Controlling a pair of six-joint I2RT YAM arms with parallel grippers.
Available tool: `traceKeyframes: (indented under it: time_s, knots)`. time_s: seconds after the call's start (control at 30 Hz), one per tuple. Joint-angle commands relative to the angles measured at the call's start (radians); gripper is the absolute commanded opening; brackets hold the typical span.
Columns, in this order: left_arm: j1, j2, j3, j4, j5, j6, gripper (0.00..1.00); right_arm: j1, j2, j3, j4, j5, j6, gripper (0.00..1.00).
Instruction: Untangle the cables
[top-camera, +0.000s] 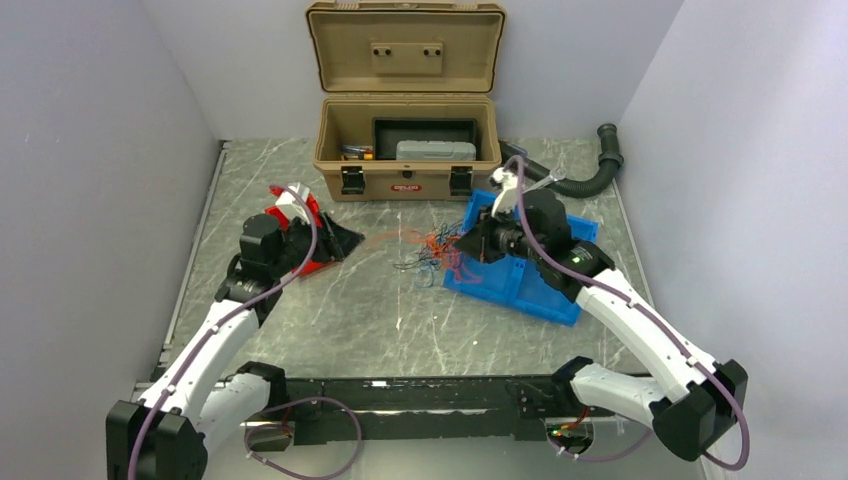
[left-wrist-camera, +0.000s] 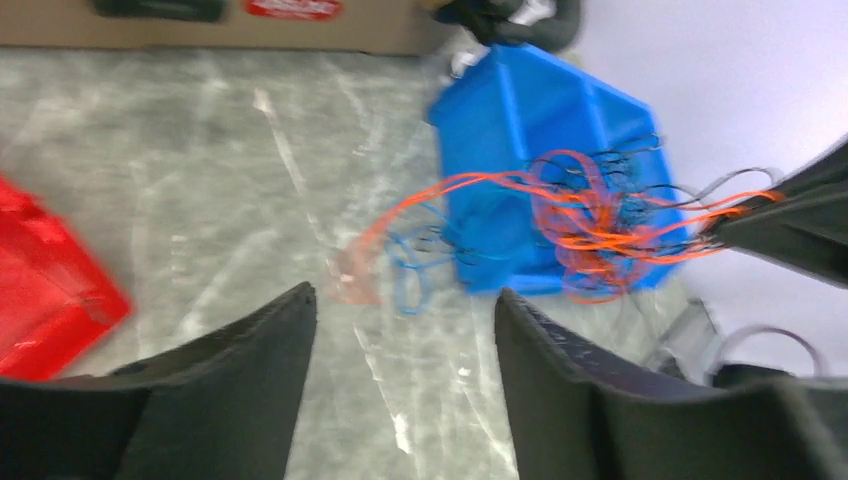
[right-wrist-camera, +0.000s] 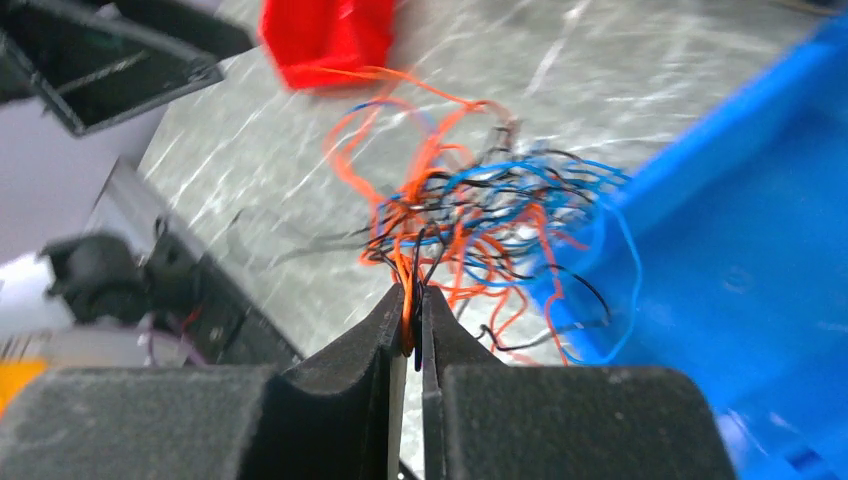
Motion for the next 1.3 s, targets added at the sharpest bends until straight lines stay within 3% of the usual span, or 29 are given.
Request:
traceKeyframes:
  time_s: [0.0,0.07,0.17,0.33,0.63,0.83,0.93,1.03,1.13,1.27]
  knots:
    - [-0.052,0.002,0.015,0.158,0.216,0.045,0.81,0.087,0.043,0.085,0.047,-0.176,-0.117,0.12]
    - [-0.073,-0.011,0.028,0.144,0.207,0.066,0.92,0.120,0.071,0.119,0.019,-0.175,-0.153,0.13]
    - [-0.088,-0.015,0.046,0.146,0.225,0.076,0.94,0.156,0.109,0.161,-0.021,-0.180,-0.191,0.13]
    - [-0.140,0.040,0.081,0.167,0.278,0.098,0.87,0.175,0.153,0.193,-0.016,-0.195,-0.175,0.13]
    - [-0.250,0.191,0.126,0.200,0.352,0.134,0.87,0.178,0.163,0.221,0.026,-0.280,-0.175,0.14]
    - [-0.308,0.280,0.134,0.184,0.328,0.167,0.84,0.178,0.177,0.233,0.049,-0.308,-0.163,0.14]
    - [-0.315,0.324,0.132,0.234,0.347,0.144,0.71,0.178,0.180,0.230,0.077,-0.346,-0.150,0.14]
    - [-0.319,0.355,0.137,0.269,0.354,0.122,0.29,0.177,0.183,0.231,0.080,-0.349,-0.140,0.15]
    - [-0.320,0.342,0.128,0.267,0.349,0.148,0.00,0.177,0.170,0.230,0.051,-0.259,-0.133,0.12]
    - [-0.317,0.267,0.117,0.135,0.188,0.231,0.00,0.170,0.154,0.210,-0.006,-0.051,-0.117,0.10]
